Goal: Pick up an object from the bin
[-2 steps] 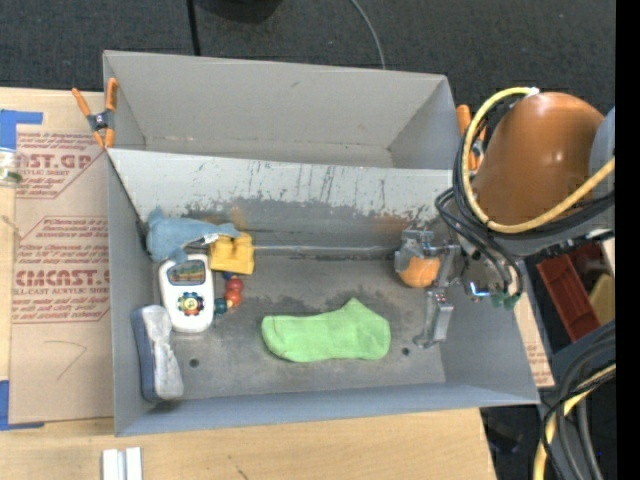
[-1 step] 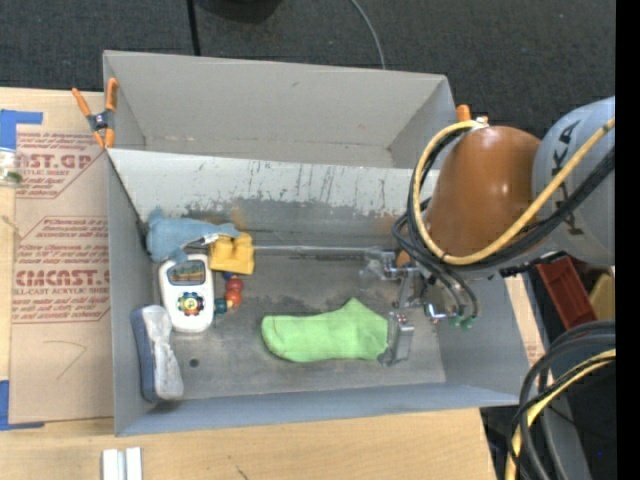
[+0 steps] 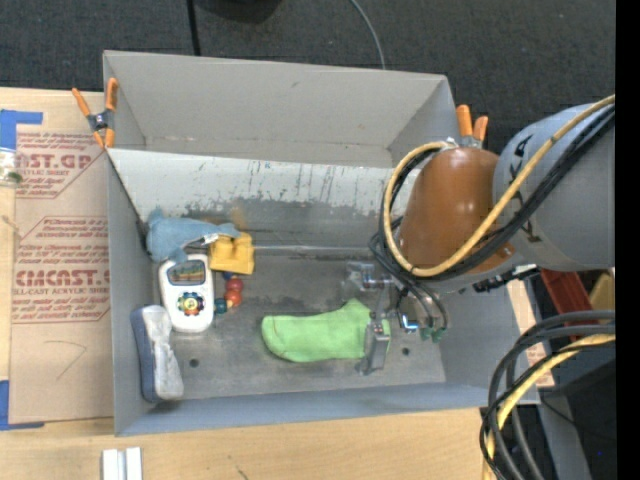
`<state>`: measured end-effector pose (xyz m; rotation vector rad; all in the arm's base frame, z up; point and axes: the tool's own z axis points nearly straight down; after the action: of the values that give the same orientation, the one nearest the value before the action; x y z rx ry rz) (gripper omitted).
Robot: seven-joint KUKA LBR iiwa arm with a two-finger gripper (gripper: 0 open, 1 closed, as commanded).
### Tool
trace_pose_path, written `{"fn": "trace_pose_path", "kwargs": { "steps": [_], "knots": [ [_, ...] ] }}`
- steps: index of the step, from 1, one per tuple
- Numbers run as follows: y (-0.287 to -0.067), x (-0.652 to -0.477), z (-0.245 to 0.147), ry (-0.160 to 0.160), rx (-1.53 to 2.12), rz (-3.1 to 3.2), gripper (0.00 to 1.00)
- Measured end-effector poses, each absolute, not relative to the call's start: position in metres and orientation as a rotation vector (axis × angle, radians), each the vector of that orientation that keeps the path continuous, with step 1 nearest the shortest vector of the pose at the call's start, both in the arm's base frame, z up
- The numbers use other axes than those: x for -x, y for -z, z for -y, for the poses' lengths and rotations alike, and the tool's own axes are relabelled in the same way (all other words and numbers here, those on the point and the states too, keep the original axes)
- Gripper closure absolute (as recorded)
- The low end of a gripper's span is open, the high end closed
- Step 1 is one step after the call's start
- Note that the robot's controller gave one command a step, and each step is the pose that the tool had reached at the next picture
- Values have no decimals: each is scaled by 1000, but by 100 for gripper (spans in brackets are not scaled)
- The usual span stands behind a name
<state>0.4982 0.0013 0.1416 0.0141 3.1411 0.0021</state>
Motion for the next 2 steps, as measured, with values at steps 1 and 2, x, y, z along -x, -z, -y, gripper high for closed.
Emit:
{"fn": "trace_pose_path", "kwargs": {
  "steps": [1, 2],
  "knots": [
    [-126, -501, -23, 2, 15, -3136, 0],
    [-94, -491, -45, -1, 94, -3137, 0]
  ]
}}
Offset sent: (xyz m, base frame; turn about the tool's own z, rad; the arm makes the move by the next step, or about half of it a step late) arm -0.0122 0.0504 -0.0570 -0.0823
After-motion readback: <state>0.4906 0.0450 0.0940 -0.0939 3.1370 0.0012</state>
